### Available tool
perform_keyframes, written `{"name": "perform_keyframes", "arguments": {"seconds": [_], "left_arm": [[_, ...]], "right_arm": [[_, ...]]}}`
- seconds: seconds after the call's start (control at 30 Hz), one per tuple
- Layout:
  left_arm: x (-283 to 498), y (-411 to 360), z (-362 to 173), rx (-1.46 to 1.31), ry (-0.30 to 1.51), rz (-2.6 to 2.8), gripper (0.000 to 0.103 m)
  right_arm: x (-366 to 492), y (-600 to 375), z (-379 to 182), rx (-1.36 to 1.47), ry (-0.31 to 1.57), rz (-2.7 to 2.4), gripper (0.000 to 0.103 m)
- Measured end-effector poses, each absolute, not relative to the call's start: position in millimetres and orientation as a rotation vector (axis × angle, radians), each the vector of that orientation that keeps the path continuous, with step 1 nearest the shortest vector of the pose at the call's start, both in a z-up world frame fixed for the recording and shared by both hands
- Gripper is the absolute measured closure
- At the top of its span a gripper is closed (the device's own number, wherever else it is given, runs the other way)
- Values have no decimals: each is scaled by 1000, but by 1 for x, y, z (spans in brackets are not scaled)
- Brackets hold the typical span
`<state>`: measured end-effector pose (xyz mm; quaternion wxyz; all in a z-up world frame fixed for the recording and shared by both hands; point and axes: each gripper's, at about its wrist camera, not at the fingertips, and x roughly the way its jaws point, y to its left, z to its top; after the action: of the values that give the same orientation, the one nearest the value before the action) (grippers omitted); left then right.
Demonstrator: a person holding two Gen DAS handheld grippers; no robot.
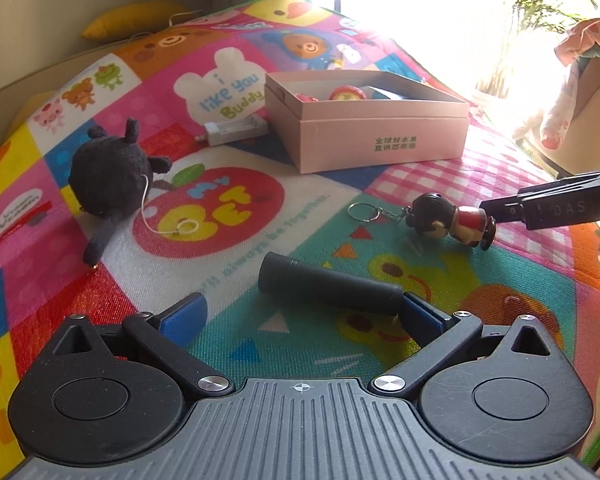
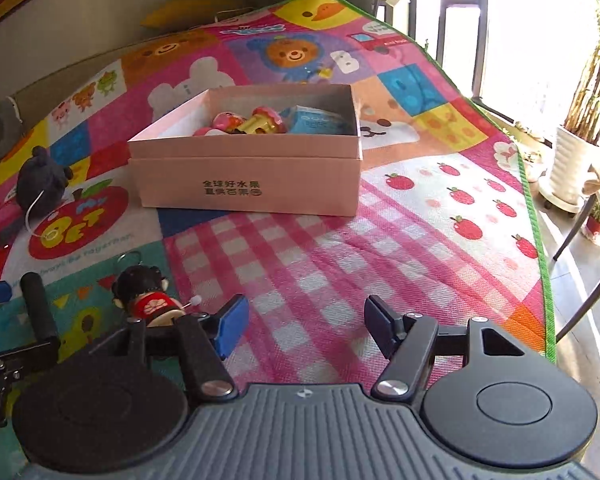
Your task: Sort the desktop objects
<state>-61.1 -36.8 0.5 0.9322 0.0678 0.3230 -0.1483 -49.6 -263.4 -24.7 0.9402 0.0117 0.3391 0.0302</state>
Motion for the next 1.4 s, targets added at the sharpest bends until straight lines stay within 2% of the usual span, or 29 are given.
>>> {"name": "perform_keyframes", "arguments": {"seconds": [0.13, 0.2, 0.5, 0.63, 0.77, 1.07, 1.13, 1.2, 1.27, 1.4], "left_arm": [[-61, -37, 0, 139, 661, -304, 0], [-61, -37, 0, 139, 661, -304, 0], [-61, -36, 1, 139, 661, -304, 0], [-62, -35, 0, 138, 661, -304, 0], [-62, -35, 0, 138, 660, -304, 0], [-62, -35, 0, 138, 661, -304, 0], [-62, -35, 1, 138, 661, -304, 0], [-62, -35, 1, 139, 661, -306, 0], [-63, -36, 2, 147, 663, -320, 0], [-66, -46, 6, 170, 643, -377, 0]], "right_arm": [[-63, -248, -14, -3, 668, 194, 35], [-68, -241, -8, -9, 640, 242, 29], [-69, -217, -3, -66, 629, 365, 28], [-63, -210, -9, -89, 639, 374, 30], [-53, -205, -14, -95, 673, 377, 37], [-46, -194, -15, -132, 655, 396, 37], [-40, -190, -16, -140, 664, 394, 46], [-34, -188, -17, -150, 679, 368, 61], [-31, -189, -18, -146, 689, 338, 70], [-35, -199, -18, -123, 685, 297, 71]]}}
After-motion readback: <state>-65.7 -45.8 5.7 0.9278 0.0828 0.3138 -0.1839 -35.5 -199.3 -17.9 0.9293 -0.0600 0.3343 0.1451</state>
